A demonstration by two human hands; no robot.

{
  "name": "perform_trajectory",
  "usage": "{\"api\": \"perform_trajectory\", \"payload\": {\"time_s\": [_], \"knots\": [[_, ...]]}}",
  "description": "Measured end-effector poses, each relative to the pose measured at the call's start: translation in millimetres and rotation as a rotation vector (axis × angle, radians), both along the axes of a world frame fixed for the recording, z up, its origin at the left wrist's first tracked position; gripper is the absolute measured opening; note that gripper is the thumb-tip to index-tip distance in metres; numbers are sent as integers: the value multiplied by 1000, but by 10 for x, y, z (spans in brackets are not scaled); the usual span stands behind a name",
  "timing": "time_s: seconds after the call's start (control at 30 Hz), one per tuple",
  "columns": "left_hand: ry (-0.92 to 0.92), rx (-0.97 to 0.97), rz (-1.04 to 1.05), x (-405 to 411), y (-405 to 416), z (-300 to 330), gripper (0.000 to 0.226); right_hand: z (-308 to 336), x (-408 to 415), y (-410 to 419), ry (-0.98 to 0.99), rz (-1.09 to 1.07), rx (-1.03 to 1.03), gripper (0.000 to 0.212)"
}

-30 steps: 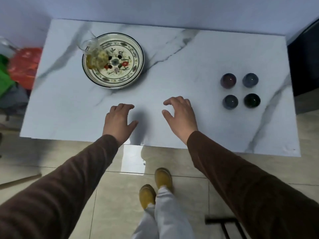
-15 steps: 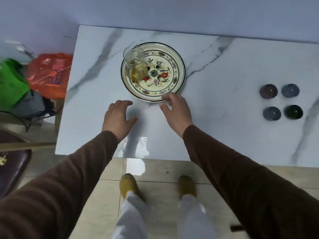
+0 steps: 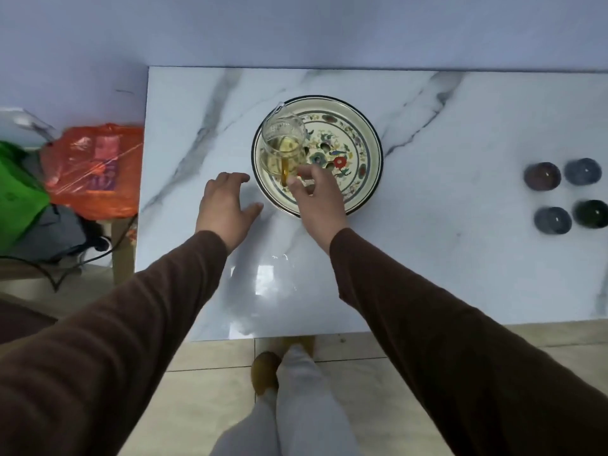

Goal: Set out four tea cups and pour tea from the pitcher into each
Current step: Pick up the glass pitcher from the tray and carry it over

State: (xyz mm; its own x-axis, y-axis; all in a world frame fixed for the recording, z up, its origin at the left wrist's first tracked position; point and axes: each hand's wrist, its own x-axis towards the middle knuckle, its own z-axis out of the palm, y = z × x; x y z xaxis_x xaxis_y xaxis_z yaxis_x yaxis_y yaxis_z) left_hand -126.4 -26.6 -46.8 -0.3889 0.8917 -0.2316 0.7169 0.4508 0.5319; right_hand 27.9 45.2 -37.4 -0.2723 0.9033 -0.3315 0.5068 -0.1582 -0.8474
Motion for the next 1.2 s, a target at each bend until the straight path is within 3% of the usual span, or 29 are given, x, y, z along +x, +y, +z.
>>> {"api": "perform_trajectory", "payload": {"time_s": [0.23, 0.43, 0.6, 0.87, 1.2], "knots": [[-11, 64, -34, -135, 289, -132, 46, -155, -328, 73, 59, -121, -87, 28], [-2, 54, -105, -205, 348, -204, 48, -185, -520, 12, 380, -332, -348, 19], [17, 57, -149, -208, 357, -93, 50, -42, -475, 1, 412, -418, -345, 23], [9, 69, -293, 320, 411, 258, 52, 427, 438, -249, 267, -440, -187, 28], [25, 80, -545, 2129, 266, 470, 54, 798, 2473, -808, 91, -504, -90, 30]]}}
